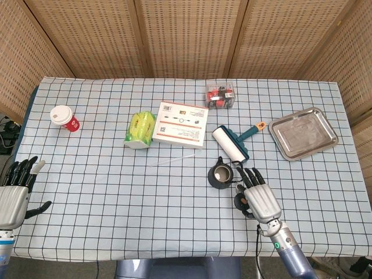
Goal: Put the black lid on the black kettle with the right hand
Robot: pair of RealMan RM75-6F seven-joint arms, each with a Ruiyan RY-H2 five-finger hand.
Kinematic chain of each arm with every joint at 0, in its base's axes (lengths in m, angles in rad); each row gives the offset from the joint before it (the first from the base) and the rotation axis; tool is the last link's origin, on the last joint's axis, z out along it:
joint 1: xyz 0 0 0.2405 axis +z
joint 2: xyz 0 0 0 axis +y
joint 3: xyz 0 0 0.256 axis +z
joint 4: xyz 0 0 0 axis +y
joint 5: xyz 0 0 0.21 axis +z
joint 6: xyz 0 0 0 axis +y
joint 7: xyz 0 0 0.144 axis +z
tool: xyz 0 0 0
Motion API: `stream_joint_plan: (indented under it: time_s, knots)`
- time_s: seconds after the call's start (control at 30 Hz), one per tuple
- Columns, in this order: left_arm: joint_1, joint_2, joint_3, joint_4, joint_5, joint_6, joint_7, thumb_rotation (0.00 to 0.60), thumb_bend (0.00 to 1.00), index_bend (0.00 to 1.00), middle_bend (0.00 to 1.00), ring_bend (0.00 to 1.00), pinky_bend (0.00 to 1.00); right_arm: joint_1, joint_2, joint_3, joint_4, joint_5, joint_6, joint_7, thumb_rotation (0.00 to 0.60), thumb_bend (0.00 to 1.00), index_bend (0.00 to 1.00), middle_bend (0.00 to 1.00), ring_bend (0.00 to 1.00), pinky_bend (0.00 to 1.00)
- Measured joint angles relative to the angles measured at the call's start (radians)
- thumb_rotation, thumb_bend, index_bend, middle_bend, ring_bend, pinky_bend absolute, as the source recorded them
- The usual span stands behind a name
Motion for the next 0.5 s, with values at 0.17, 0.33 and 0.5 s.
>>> stream_joint_plan:
  time_s: [0.17, 0.33, 0.5]
  knots:
    - [-0.005, 0.0, -0.005, 0.001, -0.014, -0.012, -0.001, 0.6, 0.05, 0.0, 0.0, 0.0, 0.0, 0.031, 0.013, 0.048, -0.039, 0.045, -0.003, -0.026, 0.6, 0.38, 0.53, 0.07, 0.0, 0.0]
    - [-0.011, -0.001, -0.007, 0.001, -0.024, -0.025, 0.004, 0.6, 0.05, 0.0, 0.0, 0.0, 0.0, 0.069, 0.005, 0.076, -0.053, 0.088, -0.024, -0.061, 0.6, 0.38, 0.53, 0.07, 0.0, 0.0]
    - [-0.018, 0.0, -0.007, -0.001, -0.036, -0.048, 0.011, 0.6, 0.05, 0.0, 0.0, 0.0, 0.0, 0.117, -0.042, 0.102, -0.039, 0.142, -0.058, -0.084, 0.6, 0.38, 0.53, 0.07, 0.0, 0.0]
